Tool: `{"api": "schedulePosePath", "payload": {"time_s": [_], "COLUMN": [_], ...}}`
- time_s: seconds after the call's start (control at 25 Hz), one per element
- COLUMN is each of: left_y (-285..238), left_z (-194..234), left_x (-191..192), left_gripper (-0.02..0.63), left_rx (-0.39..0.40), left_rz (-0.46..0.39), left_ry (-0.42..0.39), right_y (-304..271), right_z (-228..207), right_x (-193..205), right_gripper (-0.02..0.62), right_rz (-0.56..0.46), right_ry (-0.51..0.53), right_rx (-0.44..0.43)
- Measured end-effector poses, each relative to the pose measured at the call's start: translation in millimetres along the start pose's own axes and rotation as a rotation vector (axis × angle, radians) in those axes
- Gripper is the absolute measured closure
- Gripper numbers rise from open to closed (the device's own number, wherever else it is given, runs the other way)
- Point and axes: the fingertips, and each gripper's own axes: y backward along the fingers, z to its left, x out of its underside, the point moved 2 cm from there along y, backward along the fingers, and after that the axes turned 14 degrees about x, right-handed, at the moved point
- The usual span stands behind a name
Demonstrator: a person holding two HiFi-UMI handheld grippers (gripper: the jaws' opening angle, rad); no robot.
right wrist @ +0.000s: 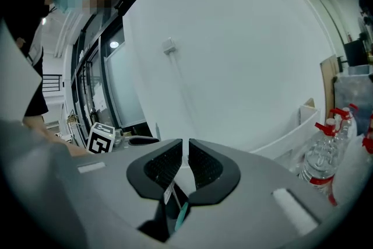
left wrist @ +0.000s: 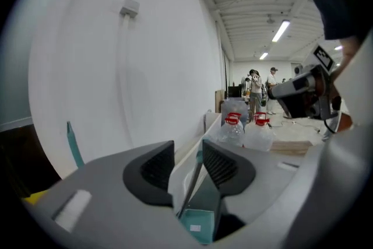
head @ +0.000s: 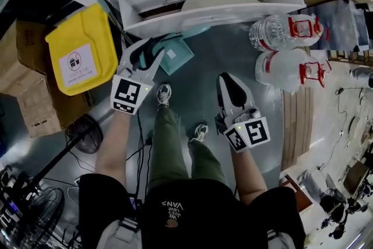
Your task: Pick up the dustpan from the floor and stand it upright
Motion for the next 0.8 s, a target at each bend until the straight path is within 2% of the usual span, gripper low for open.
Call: {"api": "schedulePosePath", "payload": {"time_s": [0.24,0.4,0.6,0.8], "left_y": [46.4,74.0,112.4,138.6], "left_z": [-40.0,-63.1,-103.8,-143.8], "left_x": [-62.1,-97.1,-123.3,-141.7], "left_gripper": [0.433,0.504,0.551,0.554], "left_rx": [-0.08,-0.125,-0.155,-0.165], "left_rz": [-0.095,-0.142,-0.166,-0.194], "left_ry": [-0.008,-0.038,-0.02,-0.024], "right_y": [33.6,55.8,92.9,124.9], "right_z": [15.9,20.9,35.6,37.7], "right_x": [-32.0,-54.7,-70.0,-81.2], "right_gripper": [0.561,0.58,0.592,0.594], "right_rz": [-0.03,-0.055,-0.068,-0.089], "right_ry": [0.039,0.05,0.057,0.052], "right_rx": [-0.06,-0.091,-0.135,-0.159]}}
